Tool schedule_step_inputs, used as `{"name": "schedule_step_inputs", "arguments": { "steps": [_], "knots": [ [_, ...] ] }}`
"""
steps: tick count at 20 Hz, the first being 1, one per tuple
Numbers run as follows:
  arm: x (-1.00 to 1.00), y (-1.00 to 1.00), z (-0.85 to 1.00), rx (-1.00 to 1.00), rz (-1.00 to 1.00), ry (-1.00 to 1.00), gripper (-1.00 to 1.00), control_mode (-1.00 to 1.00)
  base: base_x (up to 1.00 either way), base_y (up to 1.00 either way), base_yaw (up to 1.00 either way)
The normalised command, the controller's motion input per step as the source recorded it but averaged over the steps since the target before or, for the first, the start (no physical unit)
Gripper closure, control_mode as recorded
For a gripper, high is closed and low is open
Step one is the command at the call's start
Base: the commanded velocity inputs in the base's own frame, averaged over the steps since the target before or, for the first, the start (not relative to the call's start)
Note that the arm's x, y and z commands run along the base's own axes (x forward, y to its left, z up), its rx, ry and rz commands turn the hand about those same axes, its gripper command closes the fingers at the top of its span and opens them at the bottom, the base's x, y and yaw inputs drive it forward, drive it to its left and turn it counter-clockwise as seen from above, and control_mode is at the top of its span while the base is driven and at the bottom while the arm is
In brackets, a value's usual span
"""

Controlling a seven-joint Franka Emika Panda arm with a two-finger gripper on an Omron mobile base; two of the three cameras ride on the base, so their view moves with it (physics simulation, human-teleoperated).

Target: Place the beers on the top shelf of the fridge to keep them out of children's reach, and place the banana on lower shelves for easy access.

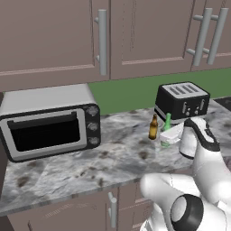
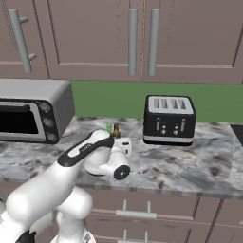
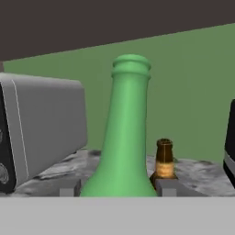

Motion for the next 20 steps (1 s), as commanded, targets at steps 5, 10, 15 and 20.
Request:
{"name": "schedule_step_inputs", "arguments": {
  "steps": [5,10,15,20],
  "knots": [
    [-0.51,0.06,0.60,-0.11,0.11,0.00,1.00,-1.00,0.00,0.00,0.00],
    [-0.60,0.37,0.34,-0.09,0.15,0.00,1.00,-1.00,0.00,0.00,0.00],
    [-0.58,0.49,0.30,-0.01,0.20,0.00,1.00,-1.00,0.00,0.00,0.00],
    [-0.53,0.43,0.45,0.00,0.25,0.00,1.00,-1.00,0.00,0.00,0.00]
  ]
}}
